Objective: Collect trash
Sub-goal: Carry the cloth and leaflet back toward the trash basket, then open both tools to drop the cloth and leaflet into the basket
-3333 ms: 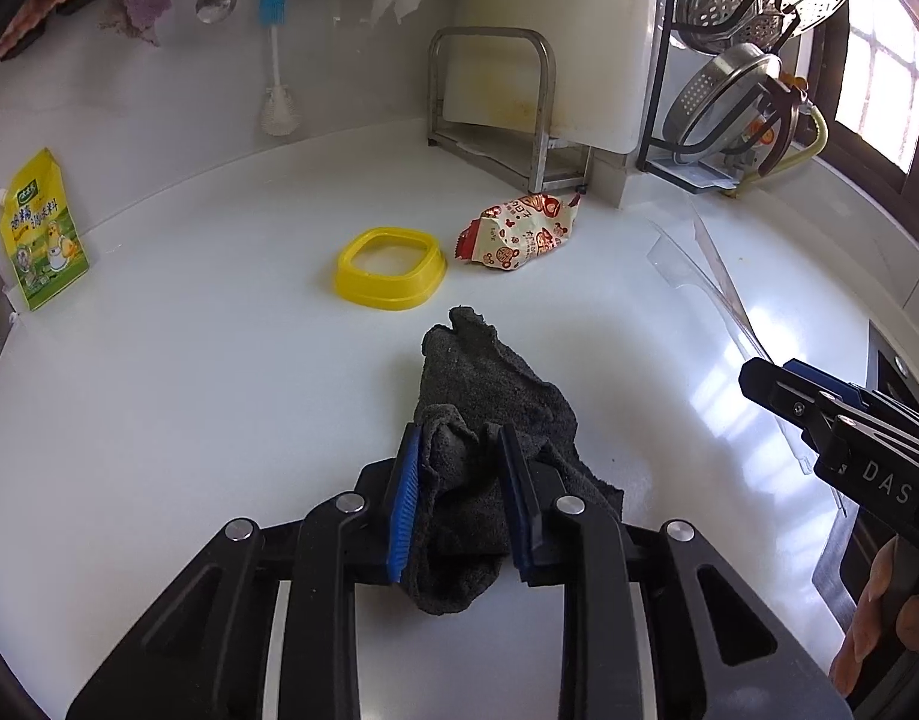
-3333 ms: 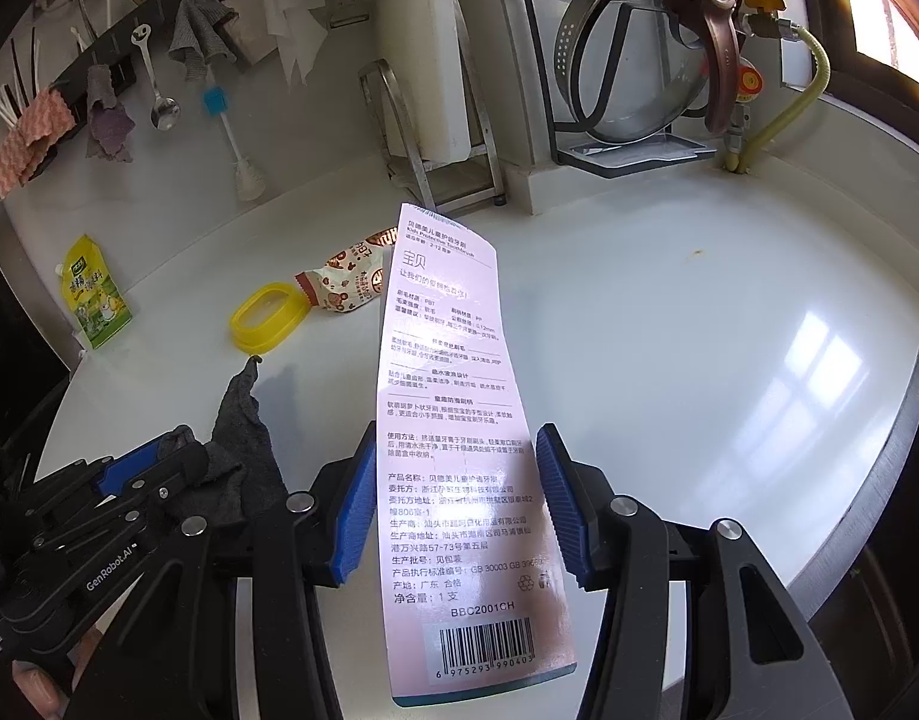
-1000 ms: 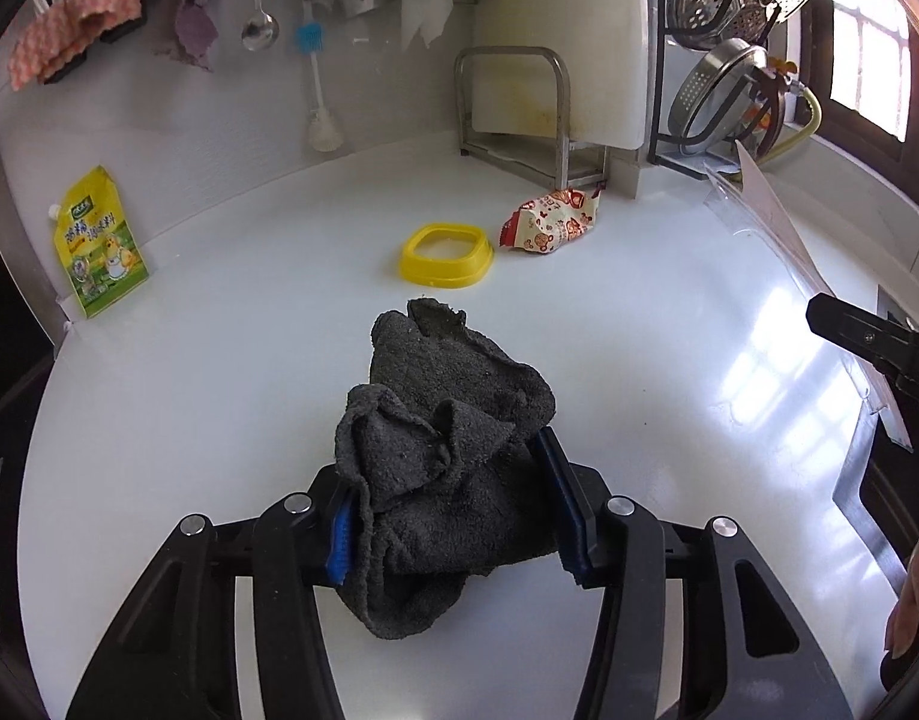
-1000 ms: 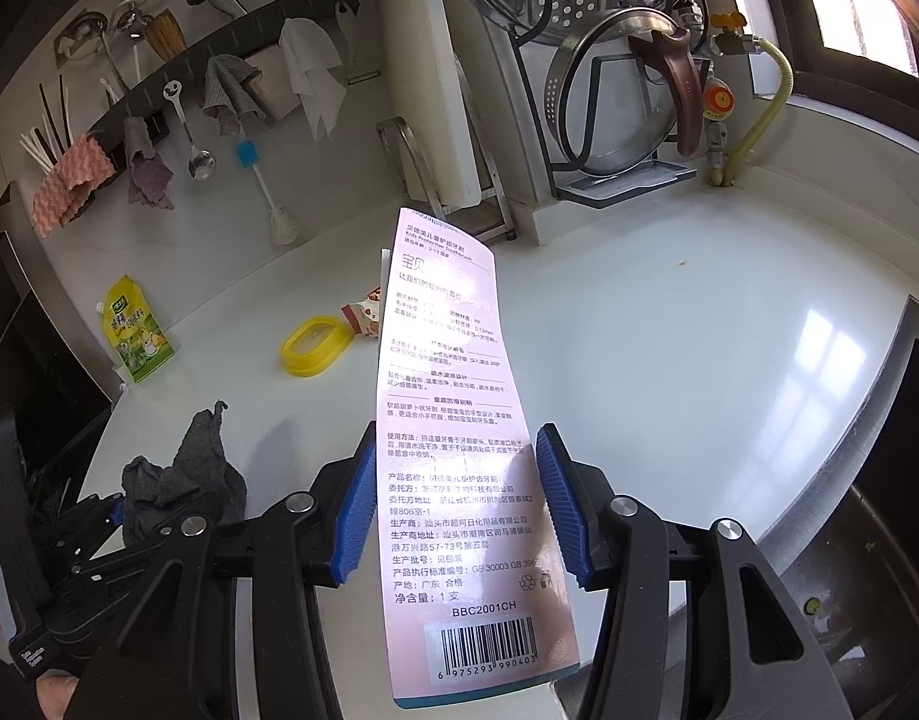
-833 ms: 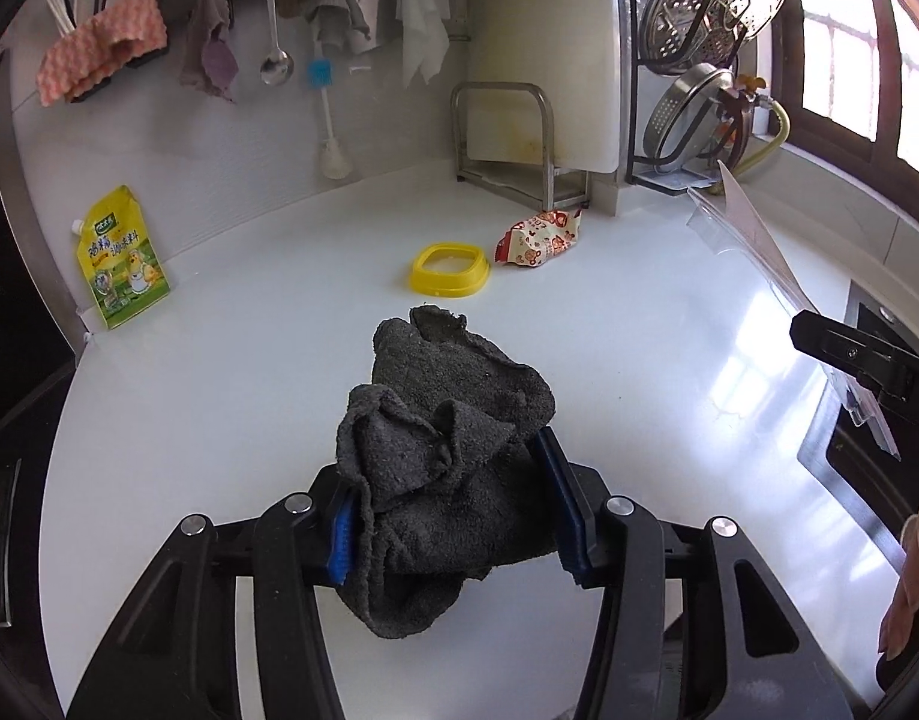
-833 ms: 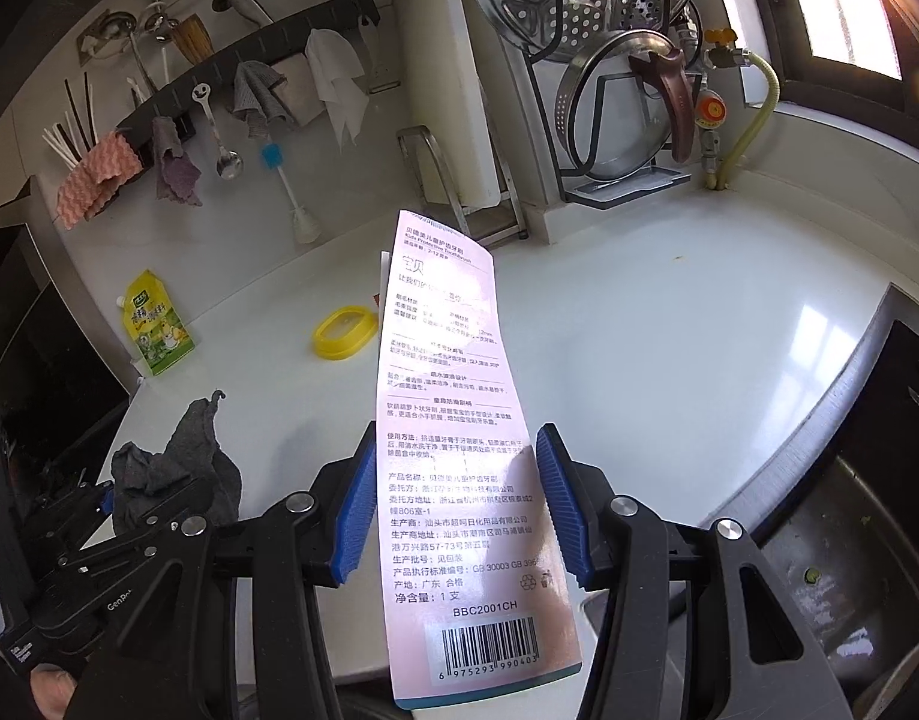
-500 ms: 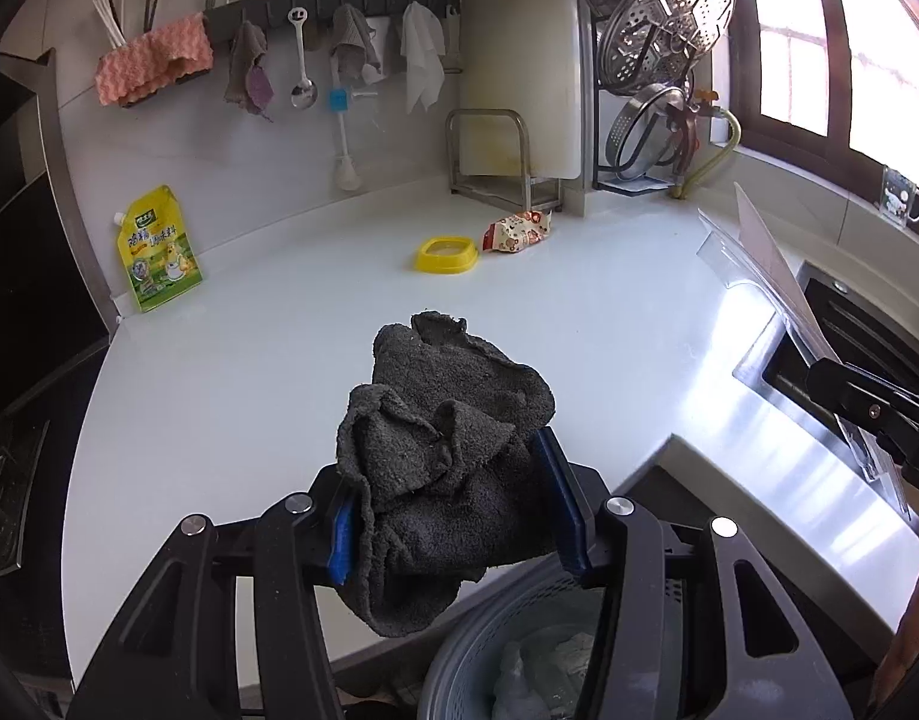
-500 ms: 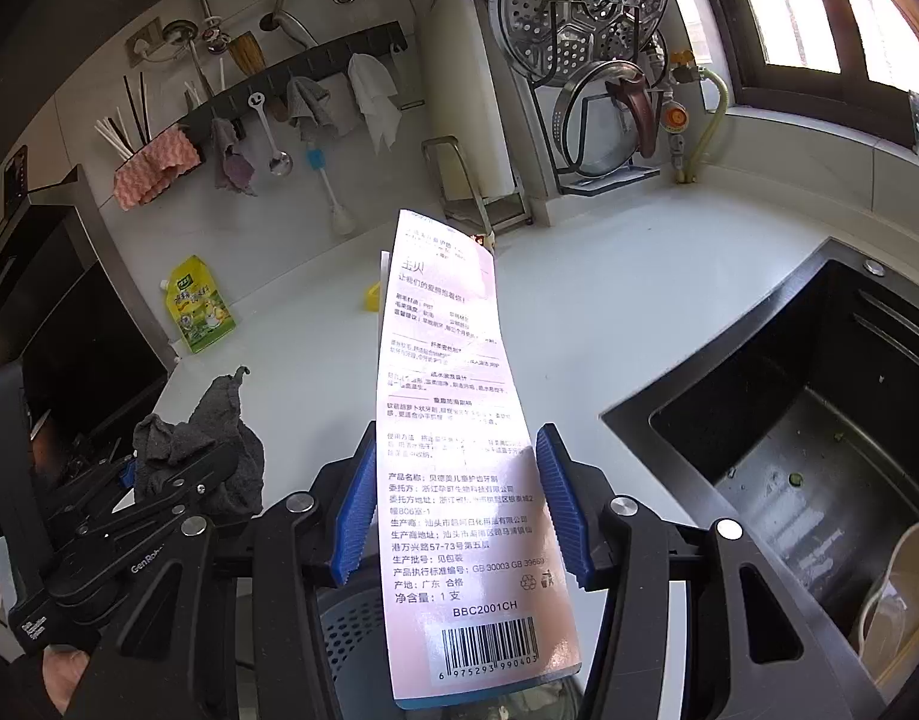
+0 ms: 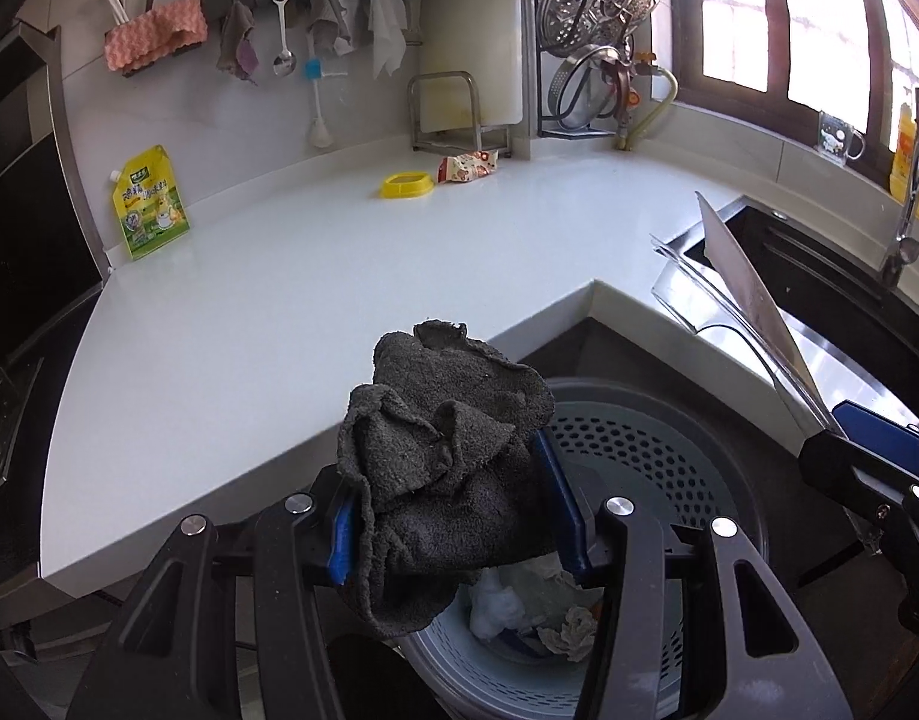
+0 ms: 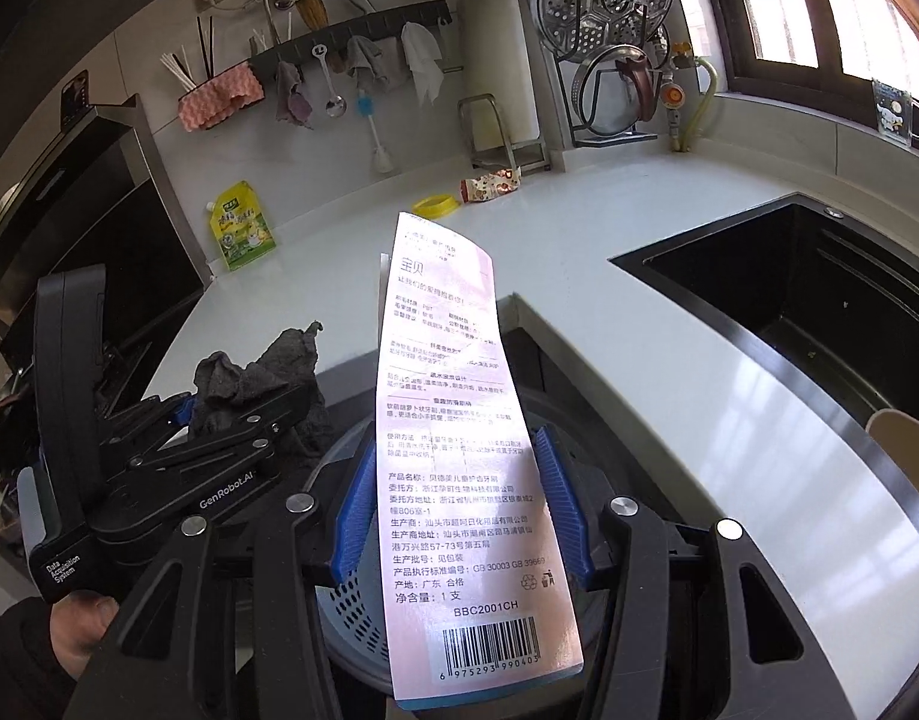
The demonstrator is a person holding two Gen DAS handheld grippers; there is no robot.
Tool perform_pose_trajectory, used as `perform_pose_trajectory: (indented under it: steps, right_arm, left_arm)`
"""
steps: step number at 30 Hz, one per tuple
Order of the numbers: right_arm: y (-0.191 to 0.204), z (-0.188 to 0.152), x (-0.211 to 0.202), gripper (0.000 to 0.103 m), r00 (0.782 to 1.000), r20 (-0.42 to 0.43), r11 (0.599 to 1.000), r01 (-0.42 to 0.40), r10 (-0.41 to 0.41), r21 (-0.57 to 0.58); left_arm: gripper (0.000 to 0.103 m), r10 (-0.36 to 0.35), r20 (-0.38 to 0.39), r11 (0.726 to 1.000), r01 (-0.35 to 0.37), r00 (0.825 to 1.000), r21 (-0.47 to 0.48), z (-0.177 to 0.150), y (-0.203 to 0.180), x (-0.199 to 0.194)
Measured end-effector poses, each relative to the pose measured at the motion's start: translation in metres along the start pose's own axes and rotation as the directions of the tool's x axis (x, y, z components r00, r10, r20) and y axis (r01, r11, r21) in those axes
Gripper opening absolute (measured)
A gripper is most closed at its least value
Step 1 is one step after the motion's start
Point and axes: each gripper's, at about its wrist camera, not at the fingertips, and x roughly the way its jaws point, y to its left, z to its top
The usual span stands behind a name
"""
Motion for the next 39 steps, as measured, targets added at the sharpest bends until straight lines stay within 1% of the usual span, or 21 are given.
perform_pose_trajectory:
  steps: [6, 9, 16, 19, 21, 22, 28, 31, 33, 39]
  right_arm:
    - [0.000, -0.018, 0.013, 0.049, 0.999, -0.052, 1.000, 0.015, -0.014, 0.013]
    - [-0.001, -0.024, 0.023, 0.047, 0.997, -0.070, 1.000, 0.024, -0.023, 0.010]
    - [-0.013, -0.030, 0.045, 0.047, 0.993, -0.118, 0.998, 0.026, -0.019, 0.052]
    - [-0.018, -0.031, 0.046, 0.048, 0.993, -0.120, 0.997, 0.020, -0.012, 0.072]
    - [-0.021, -0.031, 0.044, 0.051, 0.993, -0.115, 0.996, 0.020, -0.011, 0.083]
    - [-0.023, -0.031, 0.043, 0.052, 0.994, -0.111, 0.996, 0.017, -0.007, 0.089]
    - [-0.026, -0.030, 0.038, 0.057, 0.996, -0.086, 0.995, 0.007, 0.001, 0.103]
    - [-0.027, -0.030, 0.038, 0.057, 0.997, -0.080, 0.995, 0.004, 0.004, 0.104]
    - [-0.027, -0.031, 0.037, 0.058, 0.997, -0.072, 0.995, 0.002, 0.006, 0.103]
    - [-0.026, -0.029, 0.028, 0.062, 1.000, -0.021, 0.996, -0.008, 0.010, 0.089]
  left_arm:
    - [0.049, -0.021, -0.024, 1.000, 0.021, 0.999, -0.003, -0.018, -0.003, 0.006]
    - [0.049, -0.002, -0.012, 1.000, 0.003, 1.000, 0.009, -0.021, -0.007, 0.010]
    - [0.051, -0.023, -0.082, 1.000, 0.023, 0.996, -0.004, -0.028, -0.009, 0.032]
    - [0.060, -0.022, -0.094, 1.000, 0.021, 0.995, -0.012, -0.029, -0.008, 0.035]
    - [0.073, -0.019, -0.083, 1.000, 0.018, 0.996, -0.013, -0.029, -0.008, 0.033]
    - [0.075, -0.018, -0.079, 1.000, 0.017, 0.997, -0.012, -0.028, -0.008, 0.032]
    - [0.080, -0.014, -0.089, 1.000, 0.013, 0.996, -0.010, -0.029, -0.009, 0.034]
    - [0.087, -0.012, -0.085, 1.000, 0.011, 0.996, -0.016, -0.029, -0.008, 0.033]
    - [0.095, -0.011, -0.073, 1.000, 0.009, 0.997, -0.022, -0.029, -0.007, 0.030]
    - [0.097, -0.003, -0.031, 0.999, 0.002, 1.000, -0.046, -0.025, -0.001, 0.019]
